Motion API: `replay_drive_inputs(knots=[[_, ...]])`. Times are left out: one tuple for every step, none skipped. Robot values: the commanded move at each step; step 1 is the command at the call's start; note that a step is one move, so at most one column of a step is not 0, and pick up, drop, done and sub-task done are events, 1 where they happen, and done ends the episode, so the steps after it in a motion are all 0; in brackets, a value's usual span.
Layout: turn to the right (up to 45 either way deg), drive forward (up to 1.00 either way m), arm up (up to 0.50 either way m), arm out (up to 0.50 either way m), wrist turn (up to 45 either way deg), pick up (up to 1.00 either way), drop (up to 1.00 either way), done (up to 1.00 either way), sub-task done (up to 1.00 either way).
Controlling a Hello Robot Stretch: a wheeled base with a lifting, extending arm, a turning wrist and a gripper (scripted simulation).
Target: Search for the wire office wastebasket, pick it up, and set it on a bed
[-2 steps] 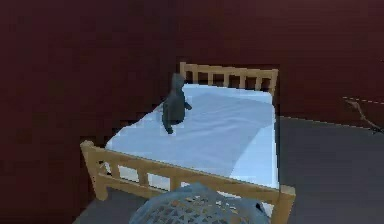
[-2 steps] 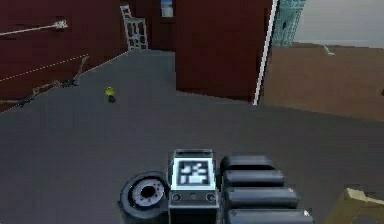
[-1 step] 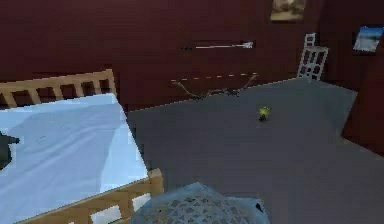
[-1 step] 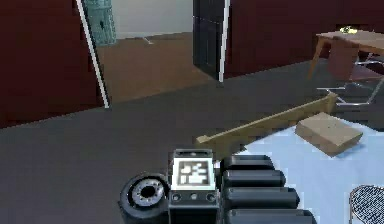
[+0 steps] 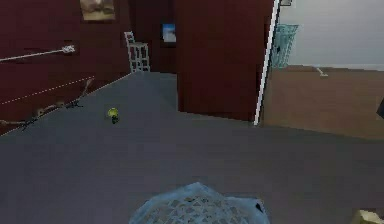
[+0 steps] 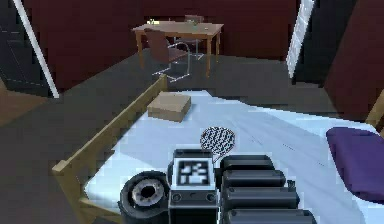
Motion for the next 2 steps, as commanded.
replay_drive_inputs(knots=[[45.0, 0.0, 0.0, 0.0, 0.0, 0.0, 0.0, 0.0, 0.0], [42.0, 0.0, 0.0, 0.0, 0.0, 0.0, 0.0, 0.0, 0.0]])
